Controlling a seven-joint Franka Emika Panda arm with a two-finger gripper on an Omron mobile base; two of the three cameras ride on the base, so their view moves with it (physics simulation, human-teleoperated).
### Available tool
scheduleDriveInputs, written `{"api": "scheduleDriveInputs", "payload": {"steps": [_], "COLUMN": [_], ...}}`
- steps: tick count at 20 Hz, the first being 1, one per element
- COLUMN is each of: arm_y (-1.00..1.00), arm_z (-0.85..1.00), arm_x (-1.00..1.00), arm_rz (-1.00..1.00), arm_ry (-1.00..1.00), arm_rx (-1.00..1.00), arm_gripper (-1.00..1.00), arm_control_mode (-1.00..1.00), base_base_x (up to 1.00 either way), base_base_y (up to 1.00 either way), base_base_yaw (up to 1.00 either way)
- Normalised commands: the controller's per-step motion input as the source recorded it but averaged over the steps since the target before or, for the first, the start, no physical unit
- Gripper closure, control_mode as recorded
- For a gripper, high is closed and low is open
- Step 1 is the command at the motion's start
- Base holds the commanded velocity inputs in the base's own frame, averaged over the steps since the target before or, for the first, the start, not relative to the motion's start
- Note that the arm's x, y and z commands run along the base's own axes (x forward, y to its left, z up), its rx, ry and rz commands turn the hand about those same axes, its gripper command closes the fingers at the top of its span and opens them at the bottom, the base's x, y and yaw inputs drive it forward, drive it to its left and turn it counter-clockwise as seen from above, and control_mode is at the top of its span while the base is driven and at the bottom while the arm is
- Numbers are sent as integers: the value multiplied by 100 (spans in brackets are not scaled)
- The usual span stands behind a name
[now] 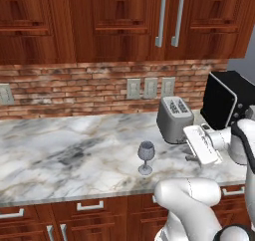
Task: Retrieve the wine glasses from the counter and place one next to each plate.
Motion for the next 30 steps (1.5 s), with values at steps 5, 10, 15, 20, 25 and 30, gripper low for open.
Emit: {"api": "scheduleDriveInputs", "payload": {"steps": [5, 10, 15, 20, 25, 30], "arm_y": [8, 8, 14, 6, 0, 1], "arm_z": [-27, -30, -40, -39, -38, -27], "arm_x": [43, 35, 44, 37, 25, 3], "arm_rz": [0, 0, 0, 0, 0, 6], "arm_ry": [0, 0, 1, 1, 0, 6], "arm_rx": [1, 1, 1, 1, 2, 13], "arm_gripper": [-100, -100, -100, -100, -100, -100], "arm_control_mode": [-100, -100, -100, -100, -100, -100], "base_base_x": [0, 0, 0, 0, 0, 0], "base_base_y": [0, 0, 0, 0, 0, 0], "base_base_yaw": [0, 0, 0, 0, 0, 0]}}
